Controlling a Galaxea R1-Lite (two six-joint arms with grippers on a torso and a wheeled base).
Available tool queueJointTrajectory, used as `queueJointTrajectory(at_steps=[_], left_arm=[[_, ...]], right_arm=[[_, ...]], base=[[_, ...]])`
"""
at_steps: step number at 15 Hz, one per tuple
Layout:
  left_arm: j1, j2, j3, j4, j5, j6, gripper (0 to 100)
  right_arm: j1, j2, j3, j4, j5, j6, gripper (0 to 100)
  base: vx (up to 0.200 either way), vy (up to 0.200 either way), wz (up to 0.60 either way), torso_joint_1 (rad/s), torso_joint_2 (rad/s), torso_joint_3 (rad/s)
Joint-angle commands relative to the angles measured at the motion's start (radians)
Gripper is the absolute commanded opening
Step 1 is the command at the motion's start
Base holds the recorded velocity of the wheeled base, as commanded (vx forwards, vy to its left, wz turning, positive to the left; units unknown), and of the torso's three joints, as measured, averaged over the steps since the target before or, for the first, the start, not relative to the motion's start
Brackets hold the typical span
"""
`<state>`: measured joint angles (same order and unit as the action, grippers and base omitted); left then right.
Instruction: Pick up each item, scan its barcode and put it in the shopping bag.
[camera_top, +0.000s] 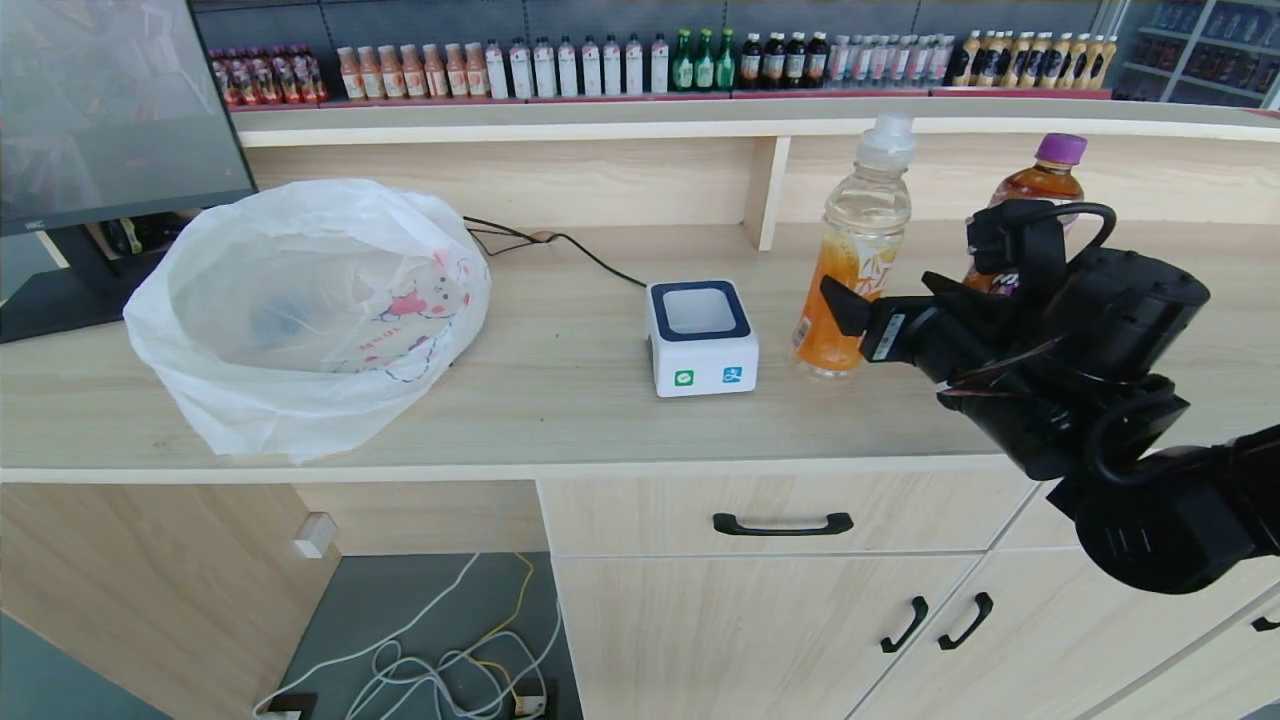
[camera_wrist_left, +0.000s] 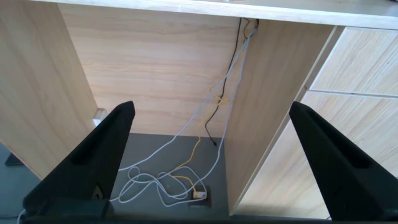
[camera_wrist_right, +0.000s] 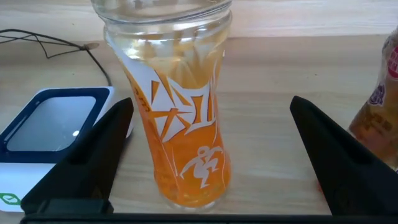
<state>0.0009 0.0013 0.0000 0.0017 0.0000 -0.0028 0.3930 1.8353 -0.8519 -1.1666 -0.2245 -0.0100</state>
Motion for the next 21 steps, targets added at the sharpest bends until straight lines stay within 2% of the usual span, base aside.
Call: queueJointTrajectory(at_steps=[1,6,13,16,21], left_arm=[[0.001,0.000,0.000,0.000,0.000,0.000,100],[0.001,0.000,0.000,0.000,0.000,0.000,100],[0.001,0.000,0.000,0.000,0.000,0.000,100],[0.001,0.000,0.000,0.000,0.000,0.000,100],[0.001,0.000,0.000,0.000,0.000,0.000,100]], right_arm=[[0.000,0.022,-0.024,-0.001,0.013,-0.001,100],[-0.002,0.065,-0.105,0.004,0.030,-0.002,100],[-0.006,0.084,-0.193,0.104,0.037,-0.002,100],[-0.046,0.094,-0.203,0.108,0.111,-0.039,100],[-0.065,0.107,-0.225,0.120,0.131,-0.041,100]], base=[[0.000,0.000,0.00,0.000,0.00,0.000],[0.000,0.000,0.00,0.000,0.00,0.000],[0.000,0.000,0.00,0.000,0.00,0.000],[0.000,0.000,0.00,0.000,0.00,0.000],[0.000,0.000,0.00,0.000,0.00,0.000]])
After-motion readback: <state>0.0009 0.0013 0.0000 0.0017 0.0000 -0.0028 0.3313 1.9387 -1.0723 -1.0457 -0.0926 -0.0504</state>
